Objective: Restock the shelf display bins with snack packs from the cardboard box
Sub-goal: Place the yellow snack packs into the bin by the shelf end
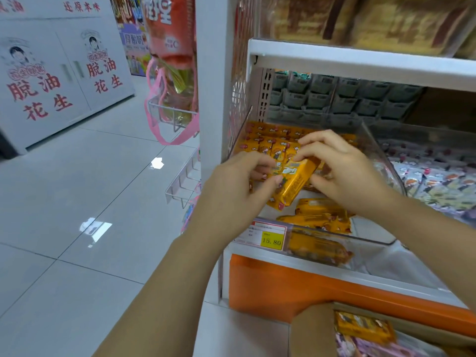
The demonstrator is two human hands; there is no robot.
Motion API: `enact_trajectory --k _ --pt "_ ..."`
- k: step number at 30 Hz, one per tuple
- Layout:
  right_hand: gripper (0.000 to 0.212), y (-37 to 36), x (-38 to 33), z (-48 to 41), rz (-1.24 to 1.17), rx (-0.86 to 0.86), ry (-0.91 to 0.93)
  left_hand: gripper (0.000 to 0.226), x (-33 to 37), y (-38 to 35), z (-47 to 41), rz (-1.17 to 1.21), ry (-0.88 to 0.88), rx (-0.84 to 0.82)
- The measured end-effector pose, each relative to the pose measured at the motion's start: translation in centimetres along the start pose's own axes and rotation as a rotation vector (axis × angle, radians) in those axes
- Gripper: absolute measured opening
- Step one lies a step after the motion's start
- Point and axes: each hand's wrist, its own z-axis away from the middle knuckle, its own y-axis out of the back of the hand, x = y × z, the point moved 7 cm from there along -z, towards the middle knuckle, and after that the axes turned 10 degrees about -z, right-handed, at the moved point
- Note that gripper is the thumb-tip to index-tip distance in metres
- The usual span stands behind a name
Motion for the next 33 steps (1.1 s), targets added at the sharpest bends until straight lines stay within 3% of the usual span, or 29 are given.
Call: enact_trajectory --k 3,10,13,16,20,23,26,33 --pt "0.034 1.3 -0.8 0.9 -0.064 0.110 0.074 0.045 0.2 -0.7 0.3 -0.014 0.054 -0.085" --pt "0.025 2.6 -2.0 2.2 -0.108 0.258 0.121 0.036 0.8 -1.7 0.2 0.297 0.139 -0.214" --pt "0.030 2.9 -1.8 2.3 -0.127 0.241 0.050 0.034 0.6 -1.6 0.0 0.352 0.151 -0.187" --pt "0.030 2.4 -1.3 2.4 -0.206 0.080 -0.079 0.028 0.1 -0.7 -0.4 0.392 0.149 -0.088" --pt "0.027 2.0 -1.9 1.8 -0.150 0.010 -0.122 0.042 0.6 0.4 -0.5 0.225 0.041 -0.023" --pt "0.044 0.6 -3.0 0.5 -0.248 -0.082 -0.176 0.049 0.9 -0.1 -0.4 0.250 0.029 -0.063" --pt "0.041 -0.5 -2.7 -0.8 -0.325 -0.130 -0.237 0.047 0.4 0.2 -0.5 0.284 0.057 -0.022" --pt "0.043 -4.7 4.9 -2.6 -0.306 0.003 -0.562 0.020 -0.1 1.6 -0.3 0.064 -0.002 0.101"
